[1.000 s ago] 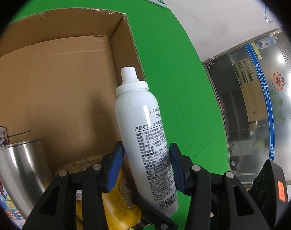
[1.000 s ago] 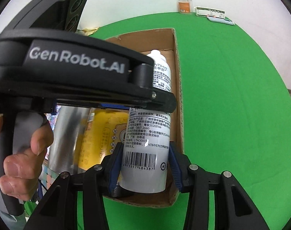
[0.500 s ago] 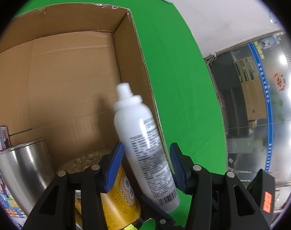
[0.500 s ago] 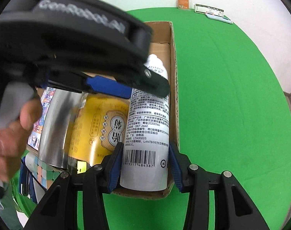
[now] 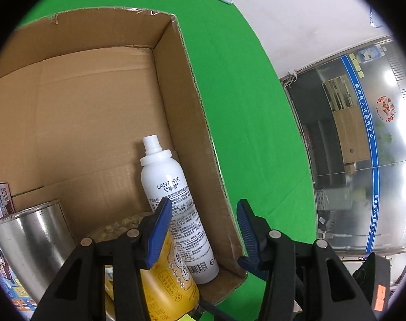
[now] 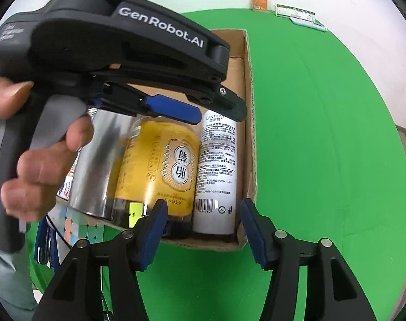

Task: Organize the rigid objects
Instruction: 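Open the tools to release the spray bottle and withdraw, then reach both tools toward the white phone stand on the table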

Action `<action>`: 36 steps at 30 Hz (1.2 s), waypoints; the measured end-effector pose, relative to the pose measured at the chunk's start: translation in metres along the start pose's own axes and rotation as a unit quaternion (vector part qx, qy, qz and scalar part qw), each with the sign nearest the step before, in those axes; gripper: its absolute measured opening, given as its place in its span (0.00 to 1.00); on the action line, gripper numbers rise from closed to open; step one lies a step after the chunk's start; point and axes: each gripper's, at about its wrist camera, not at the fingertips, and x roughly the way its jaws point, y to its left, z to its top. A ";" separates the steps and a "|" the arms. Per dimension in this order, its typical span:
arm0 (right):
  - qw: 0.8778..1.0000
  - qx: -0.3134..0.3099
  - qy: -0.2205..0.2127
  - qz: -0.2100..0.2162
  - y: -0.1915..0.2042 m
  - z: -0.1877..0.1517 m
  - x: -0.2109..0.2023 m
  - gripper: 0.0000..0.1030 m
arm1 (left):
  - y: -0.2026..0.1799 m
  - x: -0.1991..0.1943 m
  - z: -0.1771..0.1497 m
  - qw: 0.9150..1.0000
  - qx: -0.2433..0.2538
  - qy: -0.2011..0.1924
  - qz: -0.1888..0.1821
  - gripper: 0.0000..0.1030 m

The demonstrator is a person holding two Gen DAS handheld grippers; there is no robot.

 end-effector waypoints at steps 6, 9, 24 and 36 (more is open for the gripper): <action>0.999 -0.010 -0.022 -0.028 -0.001 -0.011 -0.023 0.08 | -0.008 -0.050 -0.023 0.994 0.038 -0.099 0.025 0.47; 0.992 -0.016 -0.106 -0.061 0.010 -0.024 -0.056 0.95 | -0.019 -0.106 -0.061 0.971 0.069 -0.208 0.099 0.49; 0.965 -0.095 -0.230 0.080 0.149 -0.149 -0.063 1.00 | 0.063 -0.222 -0.318 0.869 0.009 -0.368 0.331 0.98; 0.991 -0.066 -0.098 0.067 0.196 -0.195 0.033 0.87 | 0.102 -0.171 -0.384 0.910 -0.019 -0.310 0.275 0.98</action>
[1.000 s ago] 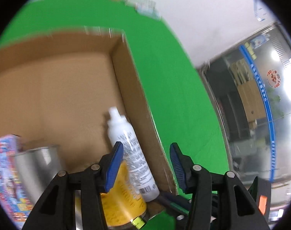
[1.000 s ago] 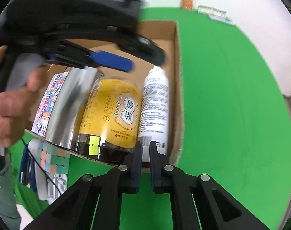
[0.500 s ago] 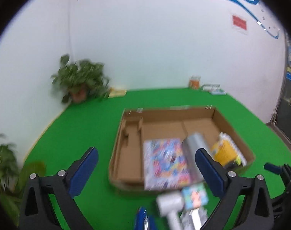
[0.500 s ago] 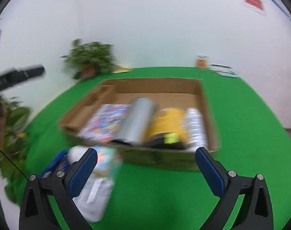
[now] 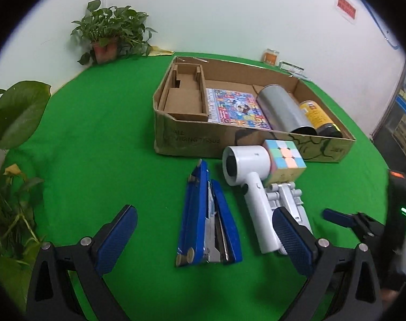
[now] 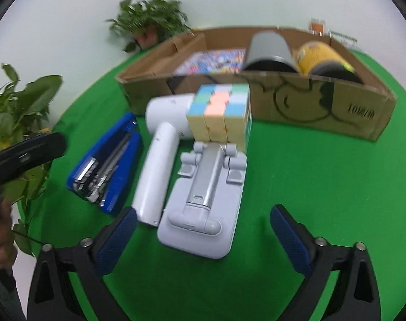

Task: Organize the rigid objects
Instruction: 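Reach both tools toward the white phone stand on the table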

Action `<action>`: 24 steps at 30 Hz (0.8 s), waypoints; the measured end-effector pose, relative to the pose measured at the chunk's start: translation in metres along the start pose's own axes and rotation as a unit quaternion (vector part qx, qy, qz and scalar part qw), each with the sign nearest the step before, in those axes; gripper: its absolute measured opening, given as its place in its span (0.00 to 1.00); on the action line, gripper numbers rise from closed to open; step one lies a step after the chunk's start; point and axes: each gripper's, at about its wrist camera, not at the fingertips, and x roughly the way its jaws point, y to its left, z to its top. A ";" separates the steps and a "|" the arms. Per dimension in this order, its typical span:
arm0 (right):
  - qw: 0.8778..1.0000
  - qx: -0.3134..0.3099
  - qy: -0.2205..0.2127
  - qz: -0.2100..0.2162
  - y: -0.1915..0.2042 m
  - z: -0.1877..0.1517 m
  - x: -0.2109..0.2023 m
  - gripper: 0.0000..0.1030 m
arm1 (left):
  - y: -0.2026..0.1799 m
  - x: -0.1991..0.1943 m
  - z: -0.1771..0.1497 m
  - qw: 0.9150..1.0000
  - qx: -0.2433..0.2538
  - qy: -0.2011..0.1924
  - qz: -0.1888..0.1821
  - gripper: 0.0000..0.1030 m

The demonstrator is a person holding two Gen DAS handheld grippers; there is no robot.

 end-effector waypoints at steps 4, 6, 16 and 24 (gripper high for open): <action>1.000 0.014 0.018 -0.016 -0.005 0.003 0.019 0.72 | -0.004 -0.001 -0.003 1.000 -0.004 -0.004 -0.009 0.98; 1.000 0.005 0.019 -0.016 -0.003 0.008 0.017 0.64 | -0.007 0.000 -0.004 1.000 -0.001 -0.003 -0.012 0.98; 0.999 -0.013 0.029 0.001 -0.014 -0.010 -0.008 0.54 | -0.020 0.002 -0.020 0.997 -0.018 0.023 -0.068 0.98; 0.991 -0.108 0.066 0.038 -0.042 -0.074 -0.072 0.55 | -0.059 0.022 -0.051 0.977 -0.032 0.108 -0.178 0.98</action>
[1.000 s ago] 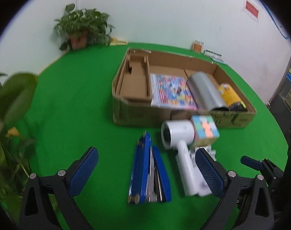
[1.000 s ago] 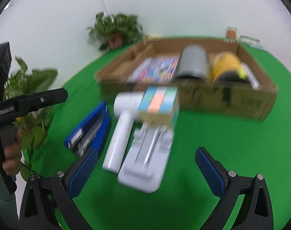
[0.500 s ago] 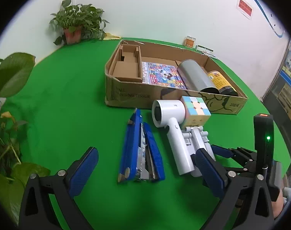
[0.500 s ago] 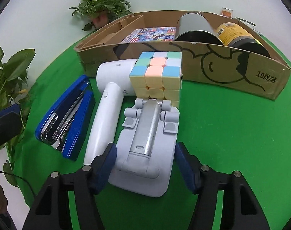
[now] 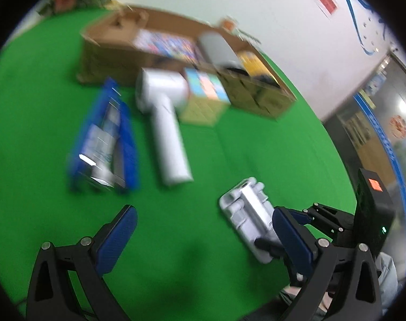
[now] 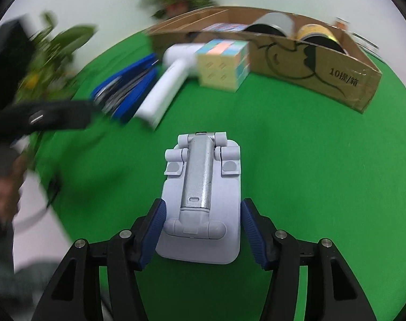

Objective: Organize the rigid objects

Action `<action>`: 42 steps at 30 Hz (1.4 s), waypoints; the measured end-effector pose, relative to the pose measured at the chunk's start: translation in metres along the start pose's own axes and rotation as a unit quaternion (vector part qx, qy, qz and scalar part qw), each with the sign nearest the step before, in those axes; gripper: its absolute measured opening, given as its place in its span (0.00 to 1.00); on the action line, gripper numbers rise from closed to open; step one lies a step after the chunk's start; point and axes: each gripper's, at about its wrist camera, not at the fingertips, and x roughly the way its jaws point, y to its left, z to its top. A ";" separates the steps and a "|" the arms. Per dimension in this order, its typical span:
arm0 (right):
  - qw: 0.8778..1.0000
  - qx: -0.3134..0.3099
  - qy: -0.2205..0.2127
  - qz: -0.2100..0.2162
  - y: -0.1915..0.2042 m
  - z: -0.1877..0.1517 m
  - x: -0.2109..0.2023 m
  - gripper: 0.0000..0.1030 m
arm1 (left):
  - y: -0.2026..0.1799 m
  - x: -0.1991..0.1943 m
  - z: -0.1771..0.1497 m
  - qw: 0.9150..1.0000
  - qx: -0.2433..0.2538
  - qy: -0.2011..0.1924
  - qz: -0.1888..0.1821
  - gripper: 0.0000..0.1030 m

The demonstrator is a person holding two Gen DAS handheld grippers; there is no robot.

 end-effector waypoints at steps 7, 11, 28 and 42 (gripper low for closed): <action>0.996 -0.060 -0.061 -0.022 0.037 -0.033 -0.017 0.96 | -0.020 0.030 -0.010 0.999 0.007 0.042 -0.026 0.98; 0.994 -0.050 -0.071 -0.072 0.041 -0.033 -0.006 0.83 | -0.023 0.034 -0.012 0.998 0.007 0.059 -0.029 0.97; 0.992 0.111 -0.066 0.013 0.011 -0.012 -0.003 0.62 | -0.024 0.052 -0.019 0.991 -0.017 0.093 -0.094 0.60; 0.987 0.119 -0.094 0.056 0.036 0.014 -0.013 0.61 | -0.029 0.023 0.000 0.992 -0.003 0.035 -0.118 0.26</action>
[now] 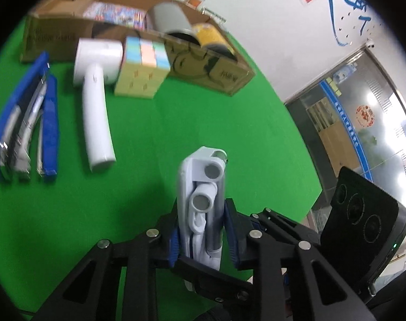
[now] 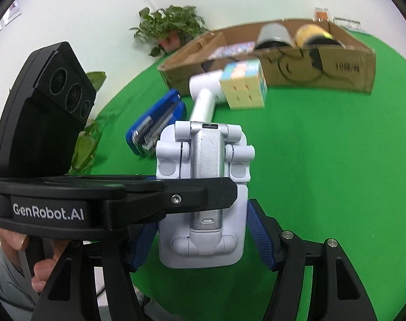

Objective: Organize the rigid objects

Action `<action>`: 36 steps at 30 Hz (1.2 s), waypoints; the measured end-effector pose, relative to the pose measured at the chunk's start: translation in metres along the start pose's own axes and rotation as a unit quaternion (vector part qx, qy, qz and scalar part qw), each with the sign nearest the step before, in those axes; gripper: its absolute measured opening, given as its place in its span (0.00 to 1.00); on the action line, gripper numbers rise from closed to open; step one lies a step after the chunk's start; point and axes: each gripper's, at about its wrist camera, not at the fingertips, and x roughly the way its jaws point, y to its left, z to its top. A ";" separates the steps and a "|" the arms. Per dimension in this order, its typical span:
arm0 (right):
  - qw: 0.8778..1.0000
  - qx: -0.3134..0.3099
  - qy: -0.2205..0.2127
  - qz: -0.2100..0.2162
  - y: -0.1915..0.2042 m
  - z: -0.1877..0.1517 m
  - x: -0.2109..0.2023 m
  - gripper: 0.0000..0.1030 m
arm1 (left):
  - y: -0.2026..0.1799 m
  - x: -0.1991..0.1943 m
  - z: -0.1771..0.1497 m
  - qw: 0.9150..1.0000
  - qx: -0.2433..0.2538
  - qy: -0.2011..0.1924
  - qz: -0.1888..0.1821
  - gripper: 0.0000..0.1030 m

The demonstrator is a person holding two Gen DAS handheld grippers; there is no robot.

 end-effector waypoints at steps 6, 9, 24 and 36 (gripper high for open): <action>0.999 -0.032 -0.043 -0.009 0.022 0.027 -0.014 0.61 | -0.008 -0.027 0.020 0.999 0.020 -0.039 -0.008 0.26; 0.997 -0.047 -0.065 -0.009 0.031 0.046 -0.020 0.60 | -0.010 -0.041 0.040 0.998 0.029 -0.058 -0.027 0.22; 0.989 -0.094 -0.111 -0.013 0.064 0.185 -0.018 0.59 | -0.015 -0.096 0.156 0.989 0.084 -0.121 0.002 0.22; 0.997 -0.065 -0.030 0.007 0.041 0.324 0.063 0.59 | 0.046 -0.079 0.273 0.997 0.027 -0.078 -0.003 0.22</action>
